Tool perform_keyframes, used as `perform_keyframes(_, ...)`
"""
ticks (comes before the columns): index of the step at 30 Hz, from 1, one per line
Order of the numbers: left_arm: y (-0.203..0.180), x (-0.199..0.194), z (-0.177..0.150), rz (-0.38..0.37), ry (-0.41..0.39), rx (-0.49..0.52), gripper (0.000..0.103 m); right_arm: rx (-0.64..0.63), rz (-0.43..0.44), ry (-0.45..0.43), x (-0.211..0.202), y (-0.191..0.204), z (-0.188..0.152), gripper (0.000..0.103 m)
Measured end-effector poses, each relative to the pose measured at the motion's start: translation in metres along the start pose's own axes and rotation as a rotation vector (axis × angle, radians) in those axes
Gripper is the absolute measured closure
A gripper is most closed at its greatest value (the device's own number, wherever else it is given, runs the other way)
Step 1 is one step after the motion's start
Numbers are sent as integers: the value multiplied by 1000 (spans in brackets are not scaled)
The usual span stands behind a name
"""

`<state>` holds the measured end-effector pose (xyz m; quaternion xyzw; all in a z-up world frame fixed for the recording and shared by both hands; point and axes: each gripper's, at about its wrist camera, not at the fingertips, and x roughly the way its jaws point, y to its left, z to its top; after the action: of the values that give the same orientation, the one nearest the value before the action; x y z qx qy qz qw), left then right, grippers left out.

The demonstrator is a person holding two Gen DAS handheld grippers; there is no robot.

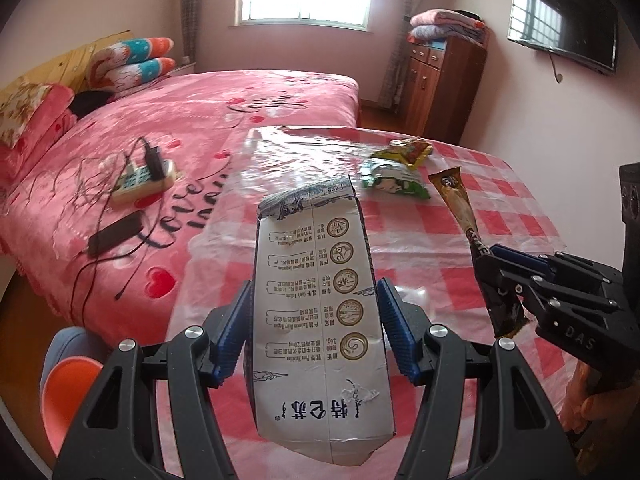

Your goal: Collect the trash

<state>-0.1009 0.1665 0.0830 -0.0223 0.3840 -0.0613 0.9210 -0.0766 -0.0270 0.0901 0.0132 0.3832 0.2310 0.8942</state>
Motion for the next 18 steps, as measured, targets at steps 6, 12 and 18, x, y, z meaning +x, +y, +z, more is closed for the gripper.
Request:
perform_keyframes(6,37,-11,-16,36,5,-67,40,-45,70,30,10,39,0,81)
perform_keyframes(12,81,-23,-40,94,18,-139,40,-100,169,73,25,86,2,81)
perform_keyframes(18,131,-35,-75,175,48,-229,40,-174,271,117,42,141,7,81)
